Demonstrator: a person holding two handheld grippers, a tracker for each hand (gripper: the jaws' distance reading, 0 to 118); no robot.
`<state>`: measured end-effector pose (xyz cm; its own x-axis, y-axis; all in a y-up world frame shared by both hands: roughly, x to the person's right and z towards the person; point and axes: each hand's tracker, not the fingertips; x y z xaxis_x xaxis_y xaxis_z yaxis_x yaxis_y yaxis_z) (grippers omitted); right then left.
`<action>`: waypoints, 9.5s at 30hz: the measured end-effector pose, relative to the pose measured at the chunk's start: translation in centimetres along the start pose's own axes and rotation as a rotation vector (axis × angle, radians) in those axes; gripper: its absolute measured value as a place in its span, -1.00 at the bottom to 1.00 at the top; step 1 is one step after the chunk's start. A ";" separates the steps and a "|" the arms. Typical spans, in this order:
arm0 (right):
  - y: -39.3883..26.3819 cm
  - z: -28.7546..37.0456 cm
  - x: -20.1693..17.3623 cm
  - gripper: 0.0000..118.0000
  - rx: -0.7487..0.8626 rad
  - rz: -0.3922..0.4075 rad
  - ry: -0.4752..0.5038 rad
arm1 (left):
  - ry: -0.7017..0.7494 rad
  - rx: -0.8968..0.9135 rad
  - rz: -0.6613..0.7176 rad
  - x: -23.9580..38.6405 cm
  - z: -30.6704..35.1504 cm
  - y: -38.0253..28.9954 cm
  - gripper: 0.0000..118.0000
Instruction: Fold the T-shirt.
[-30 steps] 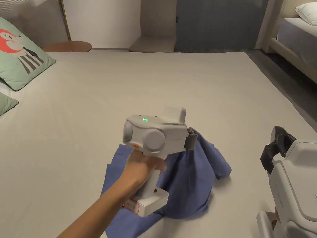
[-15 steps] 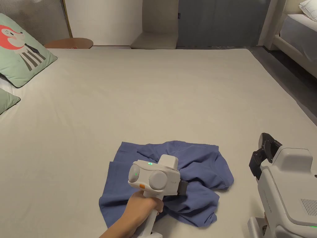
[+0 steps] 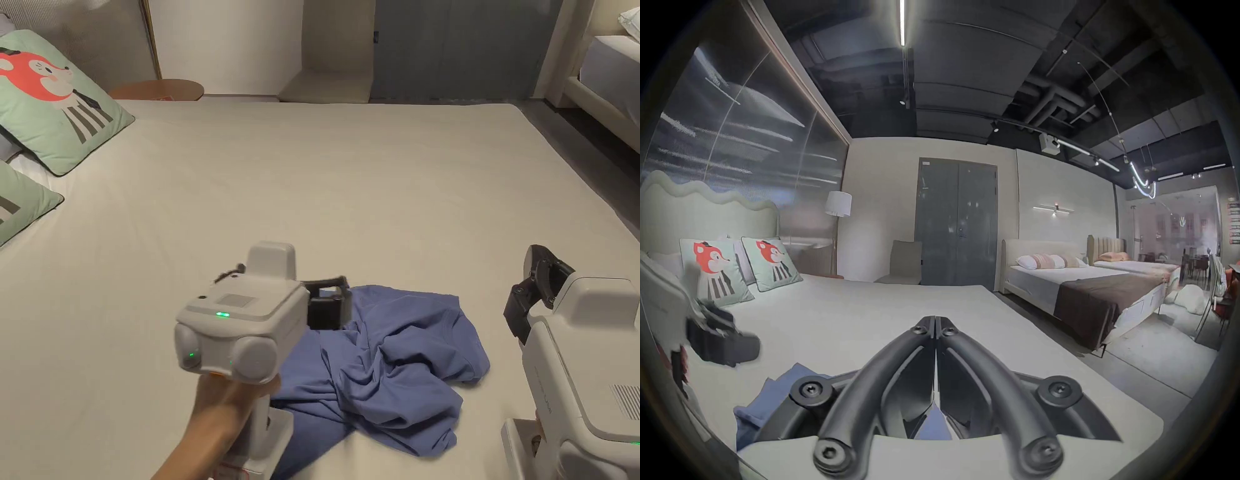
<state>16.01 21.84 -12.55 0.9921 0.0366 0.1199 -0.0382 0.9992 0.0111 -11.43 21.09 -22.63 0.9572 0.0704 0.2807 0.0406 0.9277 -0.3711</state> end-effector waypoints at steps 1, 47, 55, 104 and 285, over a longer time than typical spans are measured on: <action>0.3 0.0 -0.2 -0.99 0.007 0.003 0.004 | 0.027 0.035 -0.011 -0.7 0.8 0.3 0.85; -1.4 -1.9 -0.9 -0.99 -0.019 -0.016 0.054 | 0.003 -0.494 0.154 -6.9 -2.7 -8.5 -1.00; -2.3 -2.0 -0.7 -0.99 -0.041 -0.013 0.062 | 0.046 -0.540 0.138 -5.7 -2.9 -10.5 0.83; -12.9 -23.9 1.6 -0.92 -0.938 -0.035 0.182 | -0.117 -0.448 0.170 -5.8 -3.2 -9.9 -0.91; -9.8 -21.7 7.8 0.85 -0.814 -0.091 -0.123 | 0.057 -0.420 -0.091 -16.5 -17.5 2.0 -0.97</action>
<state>26.74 12.63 -33.25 0.9653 0.0003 0.2611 0.1866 0.6986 -0.6907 -22.16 15.34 -43.53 0.9581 -0.0357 0.2843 0.2273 0.6988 -0.6783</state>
